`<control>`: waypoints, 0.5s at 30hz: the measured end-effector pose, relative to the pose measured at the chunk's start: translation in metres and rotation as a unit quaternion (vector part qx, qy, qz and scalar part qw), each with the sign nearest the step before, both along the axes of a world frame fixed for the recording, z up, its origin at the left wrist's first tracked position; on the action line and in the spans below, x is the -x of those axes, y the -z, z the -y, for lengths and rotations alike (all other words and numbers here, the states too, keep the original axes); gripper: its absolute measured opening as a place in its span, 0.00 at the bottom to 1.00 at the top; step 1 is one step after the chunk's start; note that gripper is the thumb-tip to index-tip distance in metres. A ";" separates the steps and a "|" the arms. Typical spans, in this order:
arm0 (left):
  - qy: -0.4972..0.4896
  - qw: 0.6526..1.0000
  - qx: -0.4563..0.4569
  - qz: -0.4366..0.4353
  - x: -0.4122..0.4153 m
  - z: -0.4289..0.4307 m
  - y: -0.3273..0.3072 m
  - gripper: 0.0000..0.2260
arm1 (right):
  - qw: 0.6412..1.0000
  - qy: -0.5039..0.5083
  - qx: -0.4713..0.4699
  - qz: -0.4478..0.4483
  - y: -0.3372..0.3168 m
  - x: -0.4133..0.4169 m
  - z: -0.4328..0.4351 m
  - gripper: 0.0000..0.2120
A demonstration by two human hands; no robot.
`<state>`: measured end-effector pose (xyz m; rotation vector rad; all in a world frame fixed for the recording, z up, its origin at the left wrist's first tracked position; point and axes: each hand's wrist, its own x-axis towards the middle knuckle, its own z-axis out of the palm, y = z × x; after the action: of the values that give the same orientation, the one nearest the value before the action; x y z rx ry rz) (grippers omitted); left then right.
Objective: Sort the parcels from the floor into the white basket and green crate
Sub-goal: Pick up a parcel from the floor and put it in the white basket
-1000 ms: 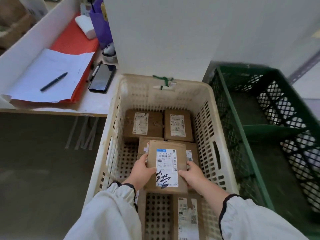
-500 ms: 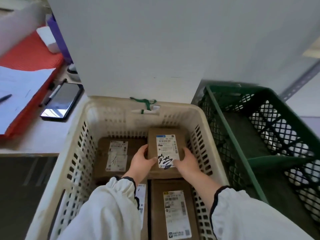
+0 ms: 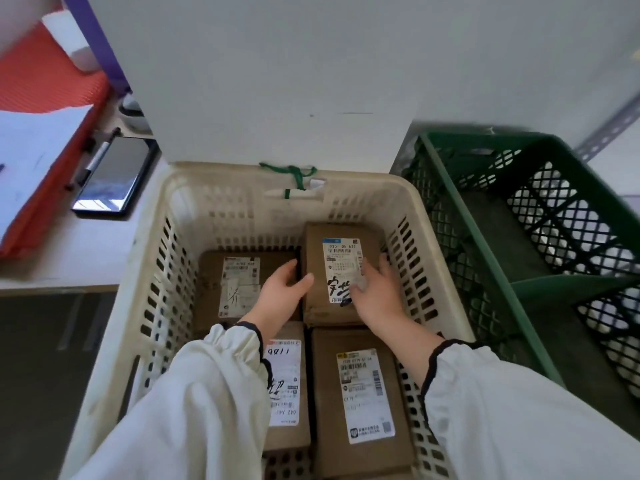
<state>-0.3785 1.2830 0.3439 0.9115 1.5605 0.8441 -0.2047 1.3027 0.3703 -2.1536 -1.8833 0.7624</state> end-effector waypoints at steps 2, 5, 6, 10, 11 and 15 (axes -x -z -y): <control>-0.015 0.999 0.028 -0.041 0.012 0.022 -0.003 0.26 | 0.996 -0.031 -0.087 0.001 -0.008 0.007 0.029 0.21; -0.068 0.974 0.123 -0.178 0.029 0.085 0.001 0.21 | 0.992 -0.091 -0.030 -0.082 -0.011 0.036 0.108 0.16; -0.082 0.956 0.170 -0.226 0.030 0.110 0.004 0.20 | 0.989 -0.087 0.033 -0.114 -0.007 0.047 0.138 0.15; -0.056 0.902 0.325 -0.278 0.019 0.193 0.008 0.09 | 0.961 0.000 0.228 -0.156 0.011 0.082 0.241 0.13; -0.027 0.889 0.349 -0.297 0.016 0.206 0.009 0.09 | 0.951 0.009 0.269 -0.154 0.015 0.086 0.258 0.13; 0.069 0.854 0.348 -0.382 0.025 0.232 0.014 0.18 | 0.913 0.041 0.357 -0.196 0.026 0.090 0.290 0.17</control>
<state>-0.4036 1.0513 0.3303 0.8216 2.2198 -0.2797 -0.2951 1.0130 0.3446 -2.1585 -1.4177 1.9306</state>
